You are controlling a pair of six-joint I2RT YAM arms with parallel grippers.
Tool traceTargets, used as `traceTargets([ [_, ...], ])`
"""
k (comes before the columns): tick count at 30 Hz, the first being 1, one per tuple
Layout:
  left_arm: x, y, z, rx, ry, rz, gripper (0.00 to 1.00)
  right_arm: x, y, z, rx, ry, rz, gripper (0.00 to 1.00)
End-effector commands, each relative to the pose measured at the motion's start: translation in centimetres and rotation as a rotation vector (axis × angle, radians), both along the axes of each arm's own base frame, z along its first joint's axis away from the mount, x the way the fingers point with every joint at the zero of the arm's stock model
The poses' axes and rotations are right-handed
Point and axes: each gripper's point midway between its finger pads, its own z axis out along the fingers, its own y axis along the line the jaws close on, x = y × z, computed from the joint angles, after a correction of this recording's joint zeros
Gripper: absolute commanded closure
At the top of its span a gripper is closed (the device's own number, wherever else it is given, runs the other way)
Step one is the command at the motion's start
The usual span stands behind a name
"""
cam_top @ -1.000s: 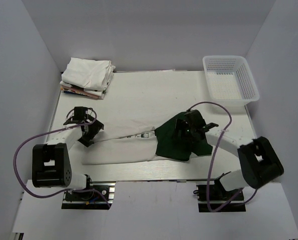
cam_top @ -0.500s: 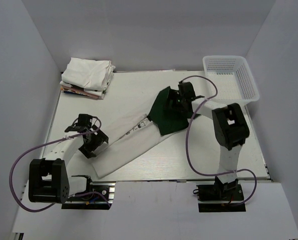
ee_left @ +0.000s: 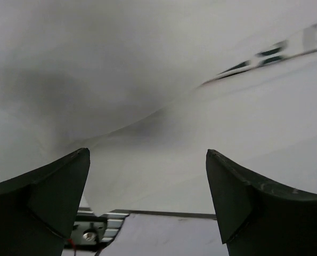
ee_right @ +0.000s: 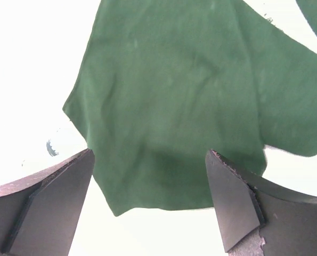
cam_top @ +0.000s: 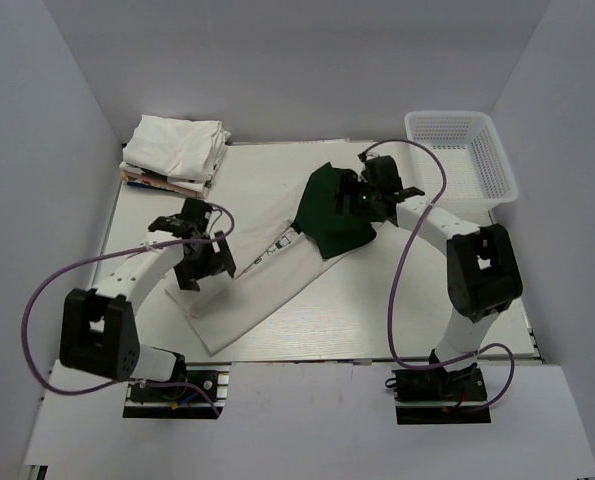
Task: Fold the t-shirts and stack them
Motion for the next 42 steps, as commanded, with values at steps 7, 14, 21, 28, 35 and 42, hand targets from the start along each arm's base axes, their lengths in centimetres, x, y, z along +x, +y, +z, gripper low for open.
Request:
traceTargets([
  [7,-6.1,-0.9,-7.4,0.141,0.316,-0.083,0.0,-4.4,1.2,-5.0,0.0,0.148,-0.029,0.1],
  [14,-10.3,-6.2,-12.7,0.056,0.448,-0.187,0.0,0.2,3.6,-9.2,-0.027,0.222,-0.063,0.1],
  [21,-9.9,-16.4,-12.5,-0.129,0.348,-0.282,0.0,8.7,7.2,-9.4,-0.031,0.182,-0.093,0.1],
  [28,-10.7,-24.1,-7.7,-0.201,0.221,-0.405,0.0,13.7,9.1,-7.3,0.037,0.064,-0.053,0.1],
  [35,-10.3,-23.2,-2.7,-0.105,0.039,-0.404,0.0,13.4,10.1,5.6,0.126,-0.164,0.061,0.1],
  [42,-9.8,-15.3,1.1,0.025,-0.128,-0.238,0.0,3.7,8.5,13.4,0.168,-0.255,0.177,0.1],
])
